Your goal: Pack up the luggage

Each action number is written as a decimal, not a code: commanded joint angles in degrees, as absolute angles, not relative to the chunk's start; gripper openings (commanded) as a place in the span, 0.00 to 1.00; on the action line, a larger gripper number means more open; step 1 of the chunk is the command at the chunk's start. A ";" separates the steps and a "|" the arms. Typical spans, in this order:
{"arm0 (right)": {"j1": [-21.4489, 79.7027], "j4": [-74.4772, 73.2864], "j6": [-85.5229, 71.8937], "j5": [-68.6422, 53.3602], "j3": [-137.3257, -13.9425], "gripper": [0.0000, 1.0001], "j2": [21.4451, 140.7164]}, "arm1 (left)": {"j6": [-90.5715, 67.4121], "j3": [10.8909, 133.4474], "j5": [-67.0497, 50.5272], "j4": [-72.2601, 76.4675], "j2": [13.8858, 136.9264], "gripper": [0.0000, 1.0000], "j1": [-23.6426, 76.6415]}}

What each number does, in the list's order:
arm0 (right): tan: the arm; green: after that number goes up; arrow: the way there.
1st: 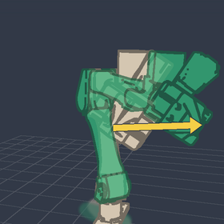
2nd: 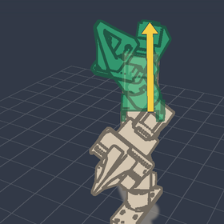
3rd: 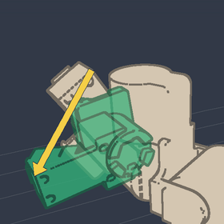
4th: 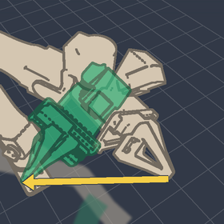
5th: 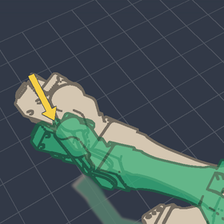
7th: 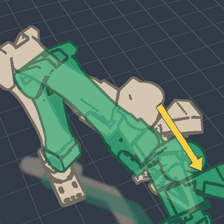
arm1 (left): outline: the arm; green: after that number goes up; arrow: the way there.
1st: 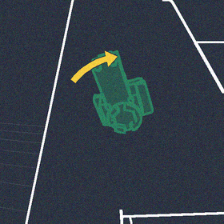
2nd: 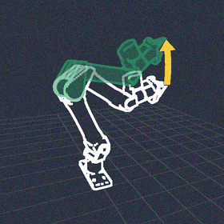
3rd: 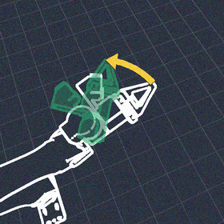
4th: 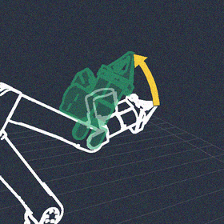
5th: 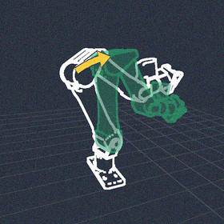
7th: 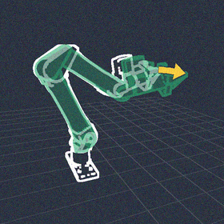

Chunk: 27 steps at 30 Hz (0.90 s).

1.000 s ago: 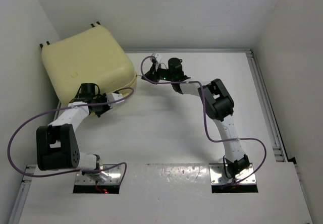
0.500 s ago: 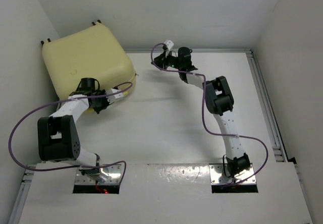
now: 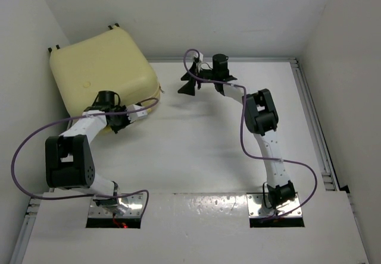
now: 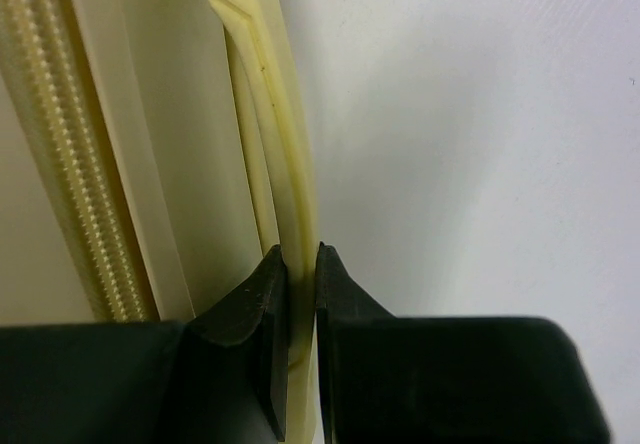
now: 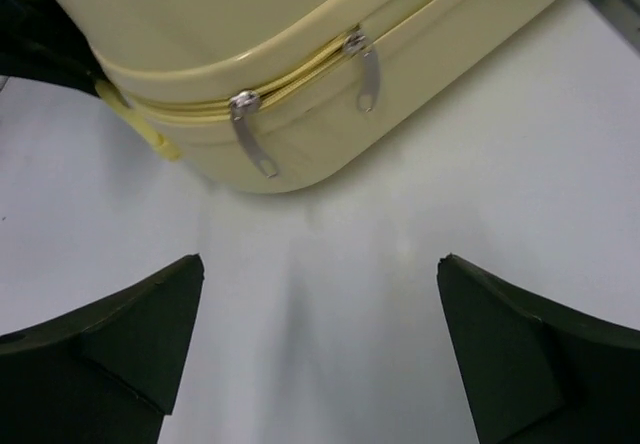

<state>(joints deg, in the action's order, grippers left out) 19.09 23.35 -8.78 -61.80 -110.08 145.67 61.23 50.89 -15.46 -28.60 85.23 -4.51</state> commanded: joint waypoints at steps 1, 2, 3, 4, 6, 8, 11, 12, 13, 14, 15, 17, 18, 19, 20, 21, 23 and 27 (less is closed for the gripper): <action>21.62 23.03 -4.68 -65.22 -107.68 1.00 139.85 | 66.18 47.73 -12.13 -27.07 87.98 0.00 -2.82; 21.88 22.94 -3.44 -64.43 -106.19 1.00 139.40 | 66.18 46.42 -11.61 -27.59 87.02 0.00 -2.81; 23.19 22.77 -1.25 -64.16 -105.30 1.00 138.87 | 66.70 46.41 -11.60 -27.60 86.49 0.00 -2.81; 23.46 21.20 2.25 -63.73 -105.21 0.97 138.35 | 66.71 45.54 -11.60 -27.60 85.70 0.00 -2.81; 25.56 25.53 5.26 -56.99 -101.28 0.89 137.03 | 65.48 45.00 -11.60 -27.60 85.08 0.00 -2.29; 26.98 29.86 5.71 -50.65 -97.22 0.77 135.97 | 64.69 44.30 -11.60 -27.60 84.29 0.00 -2.29; 28.91 36.89 7.55 -39.75 -95.10 0.69 135.97 | 63.55 42.90 -11.60 -27.60 82.79 0.00 -2.29; 29.79 37.26 8.25 -34.51 -95.01 0.66 136.05 | 63.54 42.28 -10.99 -27.60 82.10 0.00 -2.29; 30.23 37.44 9.13 -33.06 -95.01 0.64 136.32 | 62.76 41.75 -10.99 -27.60 81.39 0.00 -2.29; 30.50 37.88 10.79 -31.74 -94.75 0.64 136.23 | 62.14 41.75 -10.99 -27.60 81.39 0.00 -2.29; 31.63 41.01 12.12 -27.20 -92.48 0.64 135.97 | 62.14 41.05 -10.99 -27.60 80.60 0.00 -2.29; 32.25 42.53 13.53 -24.27 -90.54 0.64 135.71 | 62.14 40.35 -10.99 -27.60 79.64 0.00 -2.29; 33.04 45.06 13.88 -21.39 -89.83 0.64 135.53 | 62.14 39.82 -10.99 -27.60 78.93 0.00 -2.29; 33.57 45.96 15.19 -18.23 -89.13 0.64 135.27 | 63.01 39.12 -10.99 -27.60 78.93 0.00 -2.81; 34.88 48.14 15.64 -15.84 -86.86 0.66 134.92 | 63.54 39.11 -10.99 -27.60 78.93 0.00 -2.81; 35.33 49.21 15.99 -13.47 -86.40 0.66 134.91 | 64.33 38.59 -11.60 -27.60 78.32 0.00 -3.51; 37.00 52.37 17.84 -10.65 -84.38 0.66 134.65 | 64.95 38.06 -12.83 -26.89 78.31 0.00 -5.35; 39.72 57.03 21.18 -5.63 -83.93 0.65 135.96 | 65.48 37.53 -13.45 -24.09 79.36 0.00 -6.67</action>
